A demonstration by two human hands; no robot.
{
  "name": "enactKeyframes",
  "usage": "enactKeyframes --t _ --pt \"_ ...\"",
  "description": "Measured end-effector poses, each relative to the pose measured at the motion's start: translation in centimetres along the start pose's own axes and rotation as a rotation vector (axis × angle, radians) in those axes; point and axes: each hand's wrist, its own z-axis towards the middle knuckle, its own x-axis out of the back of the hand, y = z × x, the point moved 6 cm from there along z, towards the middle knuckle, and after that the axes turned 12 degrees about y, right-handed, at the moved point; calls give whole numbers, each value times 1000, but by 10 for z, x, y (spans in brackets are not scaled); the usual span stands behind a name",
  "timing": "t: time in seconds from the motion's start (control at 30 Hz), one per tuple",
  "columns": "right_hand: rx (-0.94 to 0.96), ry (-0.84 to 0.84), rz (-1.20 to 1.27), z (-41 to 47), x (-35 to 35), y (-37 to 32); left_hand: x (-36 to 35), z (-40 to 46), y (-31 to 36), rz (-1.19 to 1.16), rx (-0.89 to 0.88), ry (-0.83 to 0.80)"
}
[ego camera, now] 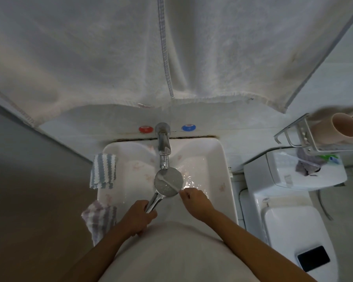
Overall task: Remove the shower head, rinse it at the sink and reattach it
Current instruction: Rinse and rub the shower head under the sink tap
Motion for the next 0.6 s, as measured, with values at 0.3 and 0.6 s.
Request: enactKeyframes --t 0.3,0.6 --pt "-31 60 31 2 10 7 1 -1 2 -54 30 22" --pt "-44 89 17 1 15 8 0 0 -3 -86 75 29"
